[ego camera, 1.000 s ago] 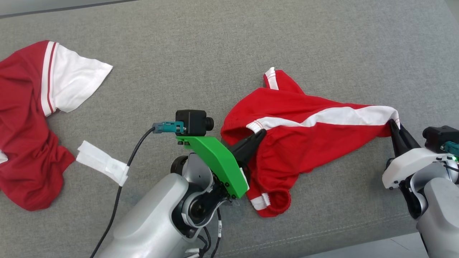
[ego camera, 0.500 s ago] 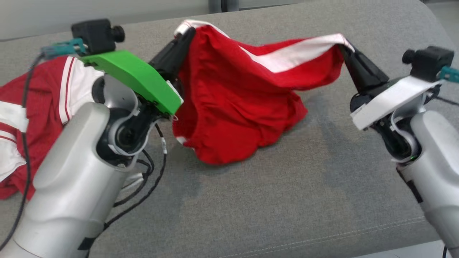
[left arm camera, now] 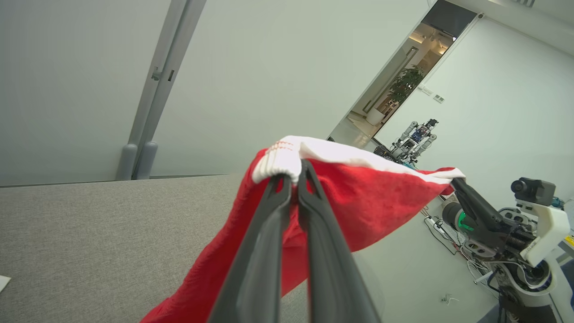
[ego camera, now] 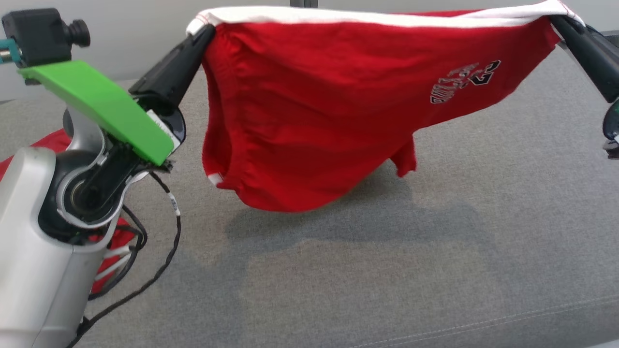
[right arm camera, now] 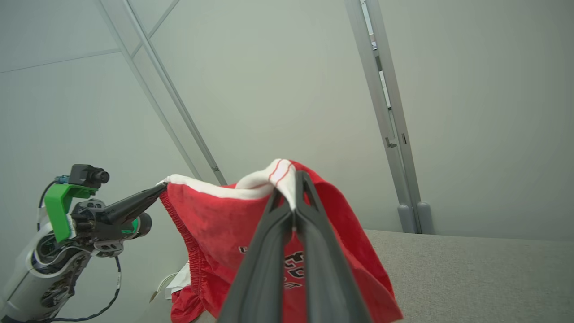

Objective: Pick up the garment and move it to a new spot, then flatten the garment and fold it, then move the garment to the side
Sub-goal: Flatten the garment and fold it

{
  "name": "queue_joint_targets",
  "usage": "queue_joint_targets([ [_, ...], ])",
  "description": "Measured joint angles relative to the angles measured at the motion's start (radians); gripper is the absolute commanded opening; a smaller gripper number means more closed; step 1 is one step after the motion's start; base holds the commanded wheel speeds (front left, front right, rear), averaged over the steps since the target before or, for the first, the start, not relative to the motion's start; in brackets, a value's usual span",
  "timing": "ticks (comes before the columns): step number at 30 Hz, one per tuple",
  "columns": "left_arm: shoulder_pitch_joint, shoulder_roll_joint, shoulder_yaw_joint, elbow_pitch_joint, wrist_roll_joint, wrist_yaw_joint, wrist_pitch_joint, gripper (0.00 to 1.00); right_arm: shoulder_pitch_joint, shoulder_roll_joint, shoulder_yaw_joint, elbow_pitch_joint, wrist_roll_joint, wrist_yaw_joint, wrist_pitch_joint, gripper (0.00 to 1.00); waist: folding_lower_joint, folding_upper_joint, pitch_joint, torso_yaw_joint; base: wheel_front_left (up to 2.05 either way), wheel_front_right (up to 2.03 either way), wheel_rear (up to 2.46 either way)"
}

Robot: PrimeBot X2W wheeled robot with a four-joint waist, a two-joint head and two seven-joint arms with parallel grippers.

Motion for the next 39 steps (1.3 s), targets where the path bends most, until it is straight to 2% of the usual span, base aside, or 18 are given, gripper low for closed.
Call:
queue_joint_targets([
  [5, 0.069, 0.048, 0.041, -0.135, -0.053, 0.000, 0.078, 0.00, 0.067, -0.053, -0.134, -0.166, 0.150, 0.000, 0.058, 0.00, 0.0000, 0.0000, -0.003, -0.017, 0.00, 0.00, 0.00],
  [9, 0.065, 0.077, 0.095, -0.218, -0.074, 0.000, 0.131, 0.00, 0.131, -0.127, -0.214, -0.189, 0.210, -0.059, 0.120, 0.00, 0.0000, 0.0000, 0.023, -0.029, 0.00, 0.00, 0.00],
  [11, 0.059, 0.089, 0.113, -0.213, -0.080, 0.000, 0.157, 0.00, 0.154, -0.132, -0.217, -0.182, 0.233, -0.072, 0.149, 0.00, 0.0000, 0.0000, 0.043, -0.033, 0.00, 0.00, 0.00],
  [14, 0.049, 0.089, 0.125, -0.137, -0.082, 0.000, 0.195, 0.00, 0.157, -0.116, -0.186, -0.145, 0.248, -0.090, 0.177, 0.00, 0.0000, 0.0000, 0.078, -0.037, 0.00, 0.00, 0.00],
  [17, 0.018, 0.079, 0.090, -0.040, -0.078, 0.000, 0.237, 0.00, 0.128, -0.056, -0.149, -0.093, 0.251, -0.117, 0.179, 0.00, 0.0000, 0.0000, 0.116, -0.037, 0.00, 0.00, 0.00],
  [20, -0.066, 0.047, 0.050, 0.057, -0.017, 0.000, 0.244, 0.00, 0.001, 0.027, -0.127, -0.041, 0.228, -0.171, 0.143, 0.00, 0.0000, 0.0000, 0.155, -0.033, 0.00, 0.00, 0.00],
  [24, -0.282, -0.018, 0.023, 0.133, 0.127, 0.000, 0.190, 0.00, -0.285, 0.117, -0.134, 0.030, 0.113, -0.265, 0.039, 0.00, 0.0000, 0.0000, 0.208, -0.019, 0.00, 0.00, 0.00],
  [28, -0.503, -0.115, 0.030, 0.144, 0.236, 0.000, 0.080, 0.00, -0.542, 0.140, -0.158, 0.067, -0.008, -0.272, -0.058, 0.00, 0.0000, 0.0000, 0.262, -0.004, 0.00, 0.00, 0.00],
  [32, -0.614, -0.156, 0.038, 0.128, 0.281, 0.000, 0.000, 0.00, -0.704, 0.187, -0.134, 0.067, -0.058, -0.263, -0.119, 0.00, 0.0000, 0.0000, 0.318, 0.009, 0.00, 0.00, 0.00],
  [36, -0.566, -0.132, 0.015, 0.121, 0.305, -0.043, -0.045, 0.00, -0.668, 0.223, -0.058, 0.065, -0.070, -0.259, -0.125, 0.00, 0.0001, 0.0000, 0.376, 0.011, 0.00, 0.00, 0.00],
  [38, -0.478, -0.122, 0.024, 0.129, 0.306, -0.051, -0.089, 0.00, -0.575, 0.232, -0.030, 0.070, -0.072, -0.250, -0.134, 0.00, 0.0000, 0.0000, 0.405, 0.009, 0.00, 0.00, 0.00],
  [39, -0.419, -0.107, 0.019, 0.141, 0.311, -0.069, -0.112, 0.00, -0.513, 0.234, -0.009, 0.084, -0.081, -0.235, -0.140, 0.00, 0.0001, 0.0000, 0.418, 0.008, 0.00, 0.00, 0.00],
])
